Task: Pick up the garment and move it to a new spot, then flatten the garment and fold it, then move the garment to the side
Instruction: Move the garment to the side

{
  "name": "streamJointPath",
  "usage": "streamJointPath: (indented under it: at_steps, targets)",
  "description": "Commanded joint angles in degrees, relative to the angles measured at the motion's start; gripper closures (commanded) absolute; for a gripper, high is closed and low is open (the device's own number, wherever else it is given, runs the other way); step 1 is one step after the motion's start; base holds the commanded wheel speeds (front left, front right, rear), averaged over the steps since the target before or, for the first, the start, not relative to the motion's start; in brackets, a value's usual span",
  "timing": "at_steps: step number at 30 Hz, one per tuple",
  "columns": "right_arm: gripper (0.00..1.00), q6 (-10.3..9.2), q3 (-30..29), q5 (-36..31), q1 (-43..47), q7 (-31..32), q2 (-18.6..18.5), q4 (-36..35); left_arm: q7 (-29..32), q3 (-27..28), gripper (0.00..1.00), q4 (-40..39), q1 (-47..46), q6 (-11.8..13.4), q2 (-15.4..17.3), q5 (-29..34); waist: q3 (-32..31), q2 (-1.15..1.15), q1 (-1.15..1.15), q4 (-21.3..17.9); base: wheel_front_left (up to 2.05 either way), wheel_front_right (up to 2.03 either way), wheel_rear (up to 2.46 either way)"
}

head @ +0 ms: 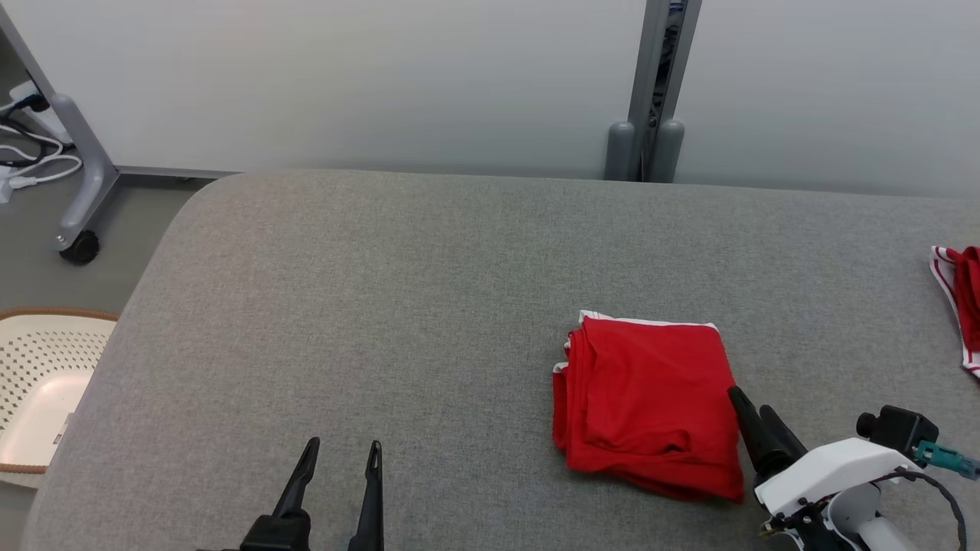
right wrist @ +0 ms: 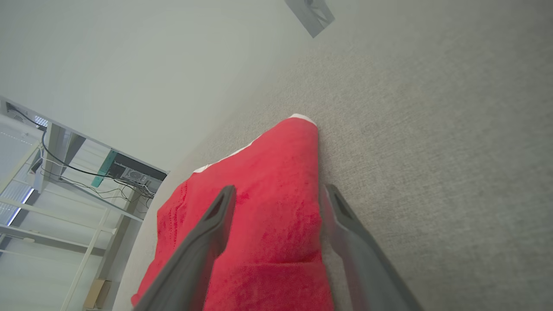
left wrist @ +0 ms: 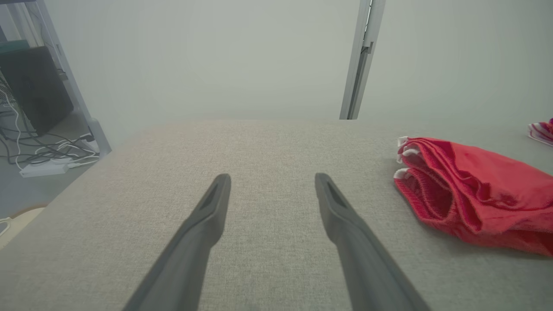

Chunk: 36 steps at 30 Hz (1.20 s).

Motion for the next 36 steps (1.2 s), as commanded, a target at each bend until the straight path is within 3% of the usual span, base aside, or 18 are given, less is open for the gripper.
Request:
streamJointPath:
  at_steps: [1, 17, 18, 19, 21, 36]
  targets:
    - [0.0, 0.0, 0.68, 0.96, -0.9, 0.42, -0.92, 1.11, -0.32, 0.06, 0.0, 0.03, -1.3, -0.13, 0.22, -0.32, 1.0, 0.0, 0.0, 0.71, 0.0, 0.0, 0.0]
    - [0.0, 0.0, 7.5, 10.05, -5.95, 2.44, -2.38, 6.59, -0.32, -1.68, 0.0, 0.24, -4.75, -0.23, 0.21, 0.99, 5.17, 0.0, 0.0, 2.87, 0.0, 0.0, 0.0]
    - [0.16, 0.01, 7.89, 10.26, -6.29, 2.23, -2.49, 6.47, -0.32, -1.8, 0.0, 0.29, -4.74, -0.15, 0.21, 1.01, 5.31, 0.0, 0.0, 3.01, 0.0, 0.0, 0.0]
    - [0.63, 0.01, 8.19, 10.46, -6.55, 1.67, -2.7, 6.25, -0.32, -1.89, 0.0, 0.26, -4.86, -0.01, 0.21, 0.96, 5.46, 0.0, 0.0, 3.12, 0.0, 0.0, 0.0]
    - [1.0, 0.01, 9.12, 10.17, -6.95, 0.4, -3.48, 5.92, -0.32, -2.06, 0.0, 0.21, -5.04, 0.24, 0.2, 0.41, 5.72, 0.0, 0.0, 3.29, 0.0, 0.0, 0.0]
    - [1.0, 0.0, 15.7, 9.58, -10.08, -4.61, -7.11, 4.53, -0.32, -2.73, 0.0, -0.73, -6.41, 0.55, 0.2, 0.16, 7.03, 0.0, 0.0, 1.67, 0.0, 0.0, 0.0]
